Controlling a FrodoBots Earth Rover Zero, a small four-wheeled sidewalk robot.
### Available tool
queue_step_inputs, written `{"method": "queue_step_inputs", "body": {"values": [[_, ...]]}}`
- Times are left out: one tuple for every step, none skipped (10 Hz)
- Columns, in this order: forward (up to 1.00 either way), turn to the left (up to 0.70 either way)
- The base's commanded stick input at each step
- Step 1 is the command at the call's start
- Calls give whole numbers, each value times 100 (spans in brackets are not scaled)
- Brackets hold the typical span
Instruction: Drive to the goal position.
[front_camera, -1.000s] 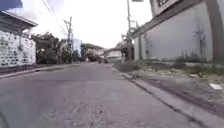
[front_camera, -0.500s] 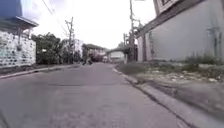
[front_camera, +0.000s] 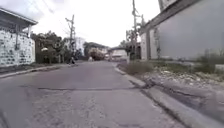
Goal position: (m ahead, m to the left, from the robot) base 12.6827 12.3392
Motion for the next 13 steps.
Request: {"method": "queue_step_inputs", "body": {"values": [[100, 7], [100, 7], [100, 7], [100, 7], [100, 7], [100, 7], [100, 7], [100, 7], [100, 7], [100, 7], [100, 7], [100, 7], [100, 7]]}}
